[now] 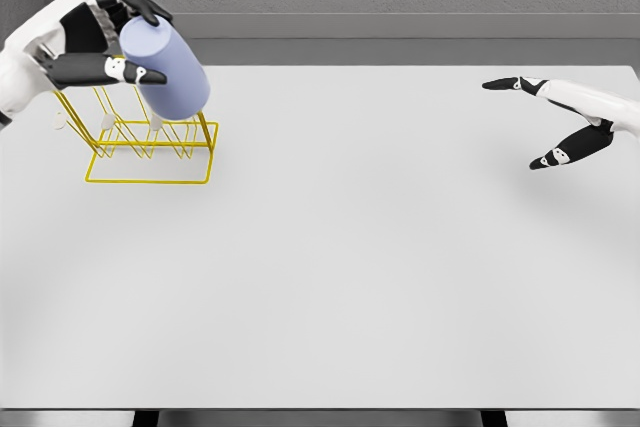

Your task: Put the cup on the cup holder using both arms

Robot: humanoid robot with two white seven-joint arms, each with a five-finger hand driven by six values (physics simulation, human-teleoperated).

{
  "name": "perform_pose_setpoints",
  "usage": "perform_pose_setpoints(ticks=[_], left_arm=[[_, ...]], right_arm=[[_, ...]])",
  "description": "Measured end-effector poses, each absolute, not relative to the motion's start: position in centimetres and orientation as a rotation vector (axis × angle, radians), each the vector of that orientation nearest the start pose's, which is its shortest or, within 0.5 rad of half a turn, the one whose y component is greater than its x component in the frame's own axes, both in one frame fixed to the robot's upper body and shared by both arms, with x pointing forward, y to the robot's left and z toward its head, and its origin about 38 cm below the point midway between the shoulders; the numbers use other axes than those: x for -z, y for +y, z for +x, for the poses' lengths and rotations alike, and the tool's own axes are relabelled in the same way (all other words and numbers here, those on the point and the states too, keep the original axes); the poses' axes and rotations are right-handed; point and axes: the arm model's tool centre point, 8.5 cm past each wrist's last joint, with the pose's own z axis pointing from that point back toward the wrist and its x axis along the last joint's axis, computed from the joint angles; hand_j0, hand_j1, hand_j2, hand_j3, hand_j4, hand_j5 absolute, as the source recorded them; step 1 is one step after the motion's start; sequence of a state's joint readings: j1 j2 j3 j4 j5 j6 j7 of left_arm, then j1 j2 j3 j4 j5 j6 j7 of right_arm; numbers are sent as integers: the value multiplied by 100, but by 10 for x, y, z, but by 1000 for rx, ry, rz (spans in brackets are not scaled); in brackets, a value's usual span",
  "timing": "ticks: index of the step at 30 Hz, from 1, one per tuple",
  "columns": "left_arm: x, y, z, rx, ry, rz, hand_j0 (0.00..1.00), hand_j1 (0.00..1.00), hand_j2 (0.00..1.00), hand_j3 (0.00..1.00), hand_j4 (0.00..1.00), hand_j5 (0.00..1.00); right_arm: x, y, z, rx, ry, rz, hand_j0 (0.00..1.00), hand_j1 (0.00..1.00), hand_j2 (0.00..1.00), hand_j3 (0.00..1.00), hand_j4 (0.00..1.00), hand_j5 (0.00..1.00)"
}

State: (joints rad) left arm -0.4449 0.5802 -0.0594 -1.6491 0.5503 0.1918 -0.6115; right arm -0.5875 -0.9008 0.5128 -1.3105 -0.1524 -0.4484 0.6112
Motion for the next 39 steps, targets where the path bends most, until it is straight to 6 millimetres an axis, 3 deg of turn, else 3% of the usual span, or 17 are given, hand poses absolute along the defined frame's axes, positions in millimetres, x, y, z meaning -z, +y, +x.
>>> perform_pose_setpoints(ticks=[9, 16, 23, 25, 33, 39], left_arm=[[-292, 335, 433, 732, -1704, -342, 38, 38, 38, 38, 38, 38], [-280, 345, 434, 710, -1668, -322, 38, 38, 38, 38, 38, 38], [-276, 347, 436, 708, -1655, -316, 38, 38, 38, 38, 38, 38], [-275, 346, 435, 709, -1653, -317, 45, 45, 45, 45, 45, 45], [-270, 346, 434, 708, -1642, -321, 45, 45, 45, 45, 45, 45], [-270, 345, 434, 708, -1642, -325, 68, 68, 68, 68, 68, 68]], right_arm=[[-234, -383, 441, -1489, -1491, -150, 100, 100, 100, 100, 100, 100], [-234, -384, 441, -1488, -1490, -150, 100, 100, 100, 100, 100, 100], [-234, -383, 441, -1489, -1491, -150, 100, 100, 100, 100, 100, 100], [-233, -383, 441, -1489, -1490, -150, 100, 100, 100, 100, 100, 100], [-233, -383, 441, -1490, -1490, -149, 100, 100, 100, 100, 100, 100], [-234, -383, 441, -1489, -1491, -150, 100, 100, 100, 100, 100, 100]])
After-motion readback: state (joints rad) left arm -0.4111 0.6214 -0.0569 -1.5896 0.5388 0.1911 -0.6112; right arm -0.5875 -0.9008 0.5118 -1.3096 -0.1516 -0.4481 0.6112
